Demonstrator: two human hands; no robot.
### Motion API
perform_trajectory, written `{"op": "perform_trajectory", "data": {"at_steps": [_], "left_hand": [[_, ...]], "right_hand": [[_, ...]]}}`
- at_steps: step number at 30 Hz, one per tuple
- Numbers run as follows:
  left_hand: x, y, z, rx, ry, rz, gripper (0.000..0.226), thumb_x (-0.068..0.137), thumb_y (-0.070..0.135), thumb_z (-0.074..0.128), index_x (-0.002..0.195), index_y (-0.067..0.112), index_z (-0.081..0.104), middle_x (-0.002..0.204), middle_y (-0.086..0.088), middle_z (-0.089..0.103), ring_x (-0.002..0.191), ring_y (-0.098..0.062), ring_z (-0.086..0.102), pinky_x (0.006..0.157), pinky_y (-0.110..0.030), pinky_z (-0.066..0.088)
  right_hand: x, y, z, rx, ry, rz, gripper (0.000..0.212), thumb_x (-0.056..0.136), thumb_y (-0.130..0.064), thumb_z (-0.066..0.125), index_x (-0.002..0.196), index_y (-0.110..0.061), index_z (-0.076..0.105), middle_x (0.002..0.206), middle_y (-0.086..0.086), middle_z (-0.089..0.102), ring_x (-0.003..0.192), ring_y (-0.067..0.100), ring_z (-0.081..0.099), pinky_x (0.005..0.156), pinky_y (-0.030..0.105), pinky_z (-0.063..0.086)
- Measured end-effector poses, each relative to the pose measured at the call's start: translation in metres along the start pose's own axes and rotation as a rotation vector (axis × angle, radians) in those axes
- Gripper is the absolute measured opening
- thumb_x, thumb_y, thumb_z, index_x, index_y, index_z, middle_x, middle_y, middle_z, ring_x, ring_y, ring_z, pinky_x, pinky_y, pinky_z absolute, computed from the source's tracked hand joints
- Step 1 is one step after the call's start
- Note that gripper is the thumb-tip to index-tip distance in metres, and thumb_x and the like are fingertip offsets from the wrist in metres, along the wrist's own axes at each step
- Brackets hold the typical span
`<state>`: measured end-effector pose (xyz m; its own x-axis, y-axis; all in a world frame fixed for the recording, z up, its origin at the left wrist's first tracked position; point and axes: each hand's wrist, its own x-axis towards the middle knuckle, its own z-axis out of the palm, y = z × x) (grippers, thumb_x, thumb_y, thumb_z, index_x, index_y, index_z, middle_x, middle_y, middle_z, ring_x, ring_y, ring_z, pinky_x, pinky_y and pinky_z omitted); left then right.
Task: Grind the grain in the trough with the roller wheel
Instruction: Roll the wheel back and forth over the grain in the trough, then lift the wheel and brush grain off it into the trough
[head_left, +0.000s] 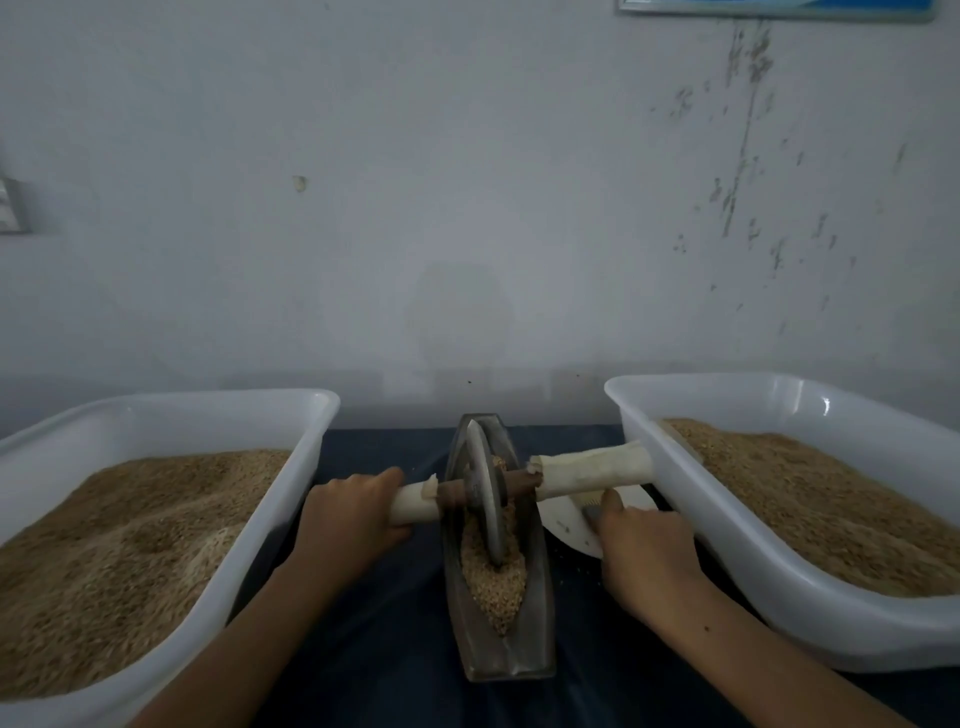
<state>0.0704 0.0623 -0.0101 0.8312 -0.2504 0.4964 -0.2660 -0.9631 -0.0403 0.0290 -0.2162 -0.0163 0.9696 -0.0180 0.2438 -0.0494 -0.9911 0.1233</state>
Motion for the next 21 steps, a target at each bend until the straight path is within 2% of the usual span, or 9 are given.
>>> {"op": "perform_trajectory", "data": {"at_steps": [4,7,12,16,19,21], "left_hand": [[0.0,0.0,0.002,-0.046,0.006,-0.017,0.026,0.079,0.05,0.063,0.096,0.031,0.057,0.091,0.009,0.067,0.084,-0.009,0.062,0.062,-0.023,0.039],[-0.002,0.002,0.003,-0.086,0.041,-0.037,0.022,0.076,0.047,0.067,0.09,0.031,0.06,0.084,0.008,0.067,0.078,-0.01,0.063,0.056,-0.024,0.035],[-0.006,0.004,0.008,-0.155,0.069,-0.117,0.018,0.074,0.044,0.07,0.079,0.03,0.061,0.072,0.007,0.065,0.067,-0.011,0.061,0.051,-0.024,0.032],[-0.006,0.007,0.008,-0.151,0.108,-0.139,0.018,0.073,0.044,0.072,0.077,0.03,0.061,0.069,0.007,0.065,0.064,-0.013,0.061,0.049,-0.023,0.03],[-0.007,0.011,0.005,-0.139,0.114,-0.17,0.018,0.075,0.046,0.069,0.079,0.031,0.061,0.07,0.007,0.064,0.066,-0.011,0.061,0.049,-0.023,0.029],[-0.006,0.014,0.001,-0.162,0.097,-0.189,0.018,0.077,0.047,0.067,0.084,0.032,0.061,0.074,0.009,0.064,0.069,-0.007,0.06,0.052,-0.022,0.034]], "right_hand": [[-0.002,0.002,0.004,0.045,-0.06,-0.037,0.055,0.092,-0.017,0.054,0.14,-0.013,0.028,0.121,0.001,0.059,0.104,0.019,0.061,0.072,0.029,0.039],[-0.004,0.001,0.003,0.071,-0.068,-0.046,0.062,0.091,-0.018,0.056,0.142,-0.013,0.022,0.126,0.002,0.056,0.104,0.02,0.061,0.071,0.029,0.037],[-0.003,0.003,-0.002,0.065,-0.012,-0.074,0.068,0.091,-0.018,0.055,0.146,-0.015,0.014,0.115,0.001,0.059,0.095,0.018,0.062,0.063,0.029,0.036],[0.0,0.005,-0.011,0.365,-0.072,-0.053,0.068,0.09,-0.006,0.048,0.142,-0.026,0.008,0.095,-0.003,0.057,0.061,0.005,0.047,0.049,0.023,0.034],[0.007,0.006,-0.018,0.597,-0.162,-0.054,0.047,0.089,0.004,0.039,0.12,-0.027,0.023,0.114,0.011,0.058,0.058,0.012,0.046,0.047,0.023,0.035],[0.01,0.006,-0.023,0.79,-0.186,0.005,0.039,0.089,0.008,0.033,0.11,-0.025,0.03,0.106,0.015,0.054,0.055,0.017,0.045,0.044,0.026,0.036]]}}
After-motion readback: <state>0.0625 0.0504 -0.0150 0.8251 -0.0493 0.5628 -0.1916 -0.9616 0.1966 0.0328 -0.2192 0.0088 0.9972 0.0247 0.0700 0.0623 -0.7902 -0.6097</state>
